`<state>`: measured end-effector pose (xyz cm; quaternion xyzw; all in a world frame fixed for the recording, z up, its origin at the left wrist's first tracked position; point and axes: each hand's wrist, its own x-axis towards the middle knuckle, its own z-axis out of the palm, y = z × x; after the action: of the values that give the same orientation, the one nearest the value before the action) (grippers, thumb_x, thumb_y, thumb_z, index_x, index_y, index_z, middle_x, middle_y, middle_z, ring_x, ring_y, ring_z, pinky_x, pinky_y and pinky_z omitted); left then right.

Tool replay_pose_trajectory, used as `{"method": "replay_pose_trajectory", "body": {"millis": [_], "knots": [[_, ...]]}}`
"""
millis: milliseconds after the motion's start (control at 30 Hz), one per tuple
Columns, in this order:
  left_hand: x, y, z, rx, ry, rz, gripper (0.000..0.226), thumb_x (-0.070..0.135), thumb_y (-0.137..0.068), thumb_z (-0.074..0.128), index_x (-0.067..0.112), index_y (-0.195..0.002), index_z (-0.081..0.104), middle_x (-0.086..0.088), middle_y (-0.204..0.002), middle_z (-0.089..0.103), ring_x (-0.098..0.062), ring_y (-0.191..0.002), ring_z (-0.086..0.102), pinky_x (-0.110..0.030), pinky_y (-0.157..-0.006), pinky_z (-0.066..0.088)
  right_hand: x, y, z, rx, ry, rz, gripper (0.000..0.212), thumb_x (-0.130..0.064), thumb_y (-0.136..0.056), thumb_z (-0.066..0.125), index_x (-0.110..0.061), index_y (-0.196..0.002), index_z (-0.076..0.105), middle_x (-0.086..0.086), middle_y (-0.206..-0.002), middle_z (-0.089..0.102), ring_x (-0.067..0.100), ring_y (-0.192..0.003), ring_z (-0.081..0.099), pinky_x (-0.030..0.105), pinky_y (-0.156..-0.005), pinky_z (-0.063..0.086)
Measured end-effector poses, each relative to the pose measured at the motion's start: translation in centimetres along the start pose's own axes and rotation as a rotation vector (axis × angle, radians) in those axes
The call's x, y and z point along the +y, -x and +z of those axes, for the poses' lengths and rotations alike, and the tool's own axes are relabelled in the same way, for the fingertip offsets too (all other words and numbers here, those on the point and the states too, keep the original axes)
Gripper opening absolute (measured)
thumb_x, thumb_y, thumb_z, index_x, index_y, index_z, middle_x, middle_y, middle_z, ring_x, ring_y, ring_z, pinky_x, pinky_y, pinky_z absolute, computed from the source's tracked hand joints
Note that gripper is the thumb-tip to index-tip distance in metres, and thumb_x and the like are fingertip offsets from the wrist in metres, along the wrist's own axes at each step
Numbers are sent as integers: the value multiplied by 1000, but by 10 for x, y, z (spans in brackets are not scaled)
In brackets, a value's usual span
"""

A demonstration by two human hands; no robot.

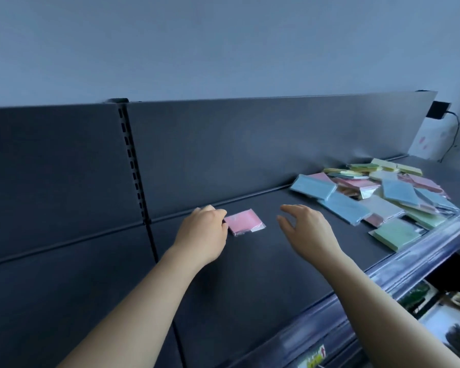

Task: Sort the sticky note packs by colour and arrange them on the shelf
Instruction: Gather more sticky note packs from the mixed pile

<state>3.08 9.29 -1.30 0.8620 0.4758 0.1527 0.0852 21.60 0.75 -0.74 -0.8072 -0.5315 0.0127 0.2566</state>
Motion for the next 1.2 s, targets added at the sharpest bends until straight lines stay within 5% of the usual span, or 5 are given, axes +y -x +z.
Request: {"method": "replay_pose_trajectory", "body": {"millis": [267,467,667,833,1200], "knots": [[34,-53,47,-206,-40,-128,42,28,-103,37,14,-142,37,-1,-146,41,-23,-134,36,-39,-106,36,86,-107,4,-77,85,-132,23,-17,-92,48,-5,-103,64,10,-109,60,32,-106,55,38,-77,46],[53,-63,45,-201,72,-327,40,27,-89,58,12,-125,50,-2,-121,47,-22,-111,49,-37,-91,46,129,-163,13,-159,264,-122,48,-27,-96,46,-9,-141,39,18,-150,32,33,-139,26,38,-111,22],[66,-54,46,-127,109,-340,16,22,-90,53,14,-99,43,5,-110,35,-18,-94,44,-28,-69,40,150,-187,21,-214,400,28,58,-45,-90,51,-12,-135,35,18,-135,39,36,-130,31,44,-109,23],[69,-43,40,4,152,-398,11,22,-97,41,13,-95,36,-5,-88,49,-19,-68,39,-33,-59,31,141,-183,12,-115,159,-23,61,-32,-72,76,-8,-117,43,16,-120,48,35,-112,48,36,-83,38],[37,27,7,284,279,-523,14,25,-95,51,13,-91,47,-6,-87,61,-26,-67,65,-45,-67,50,37,-118,3,-269,-442,-312,35,-6,-80,55,-24,-111,60,-6,-92,64,9,-73,58,20,-46,37]]}}
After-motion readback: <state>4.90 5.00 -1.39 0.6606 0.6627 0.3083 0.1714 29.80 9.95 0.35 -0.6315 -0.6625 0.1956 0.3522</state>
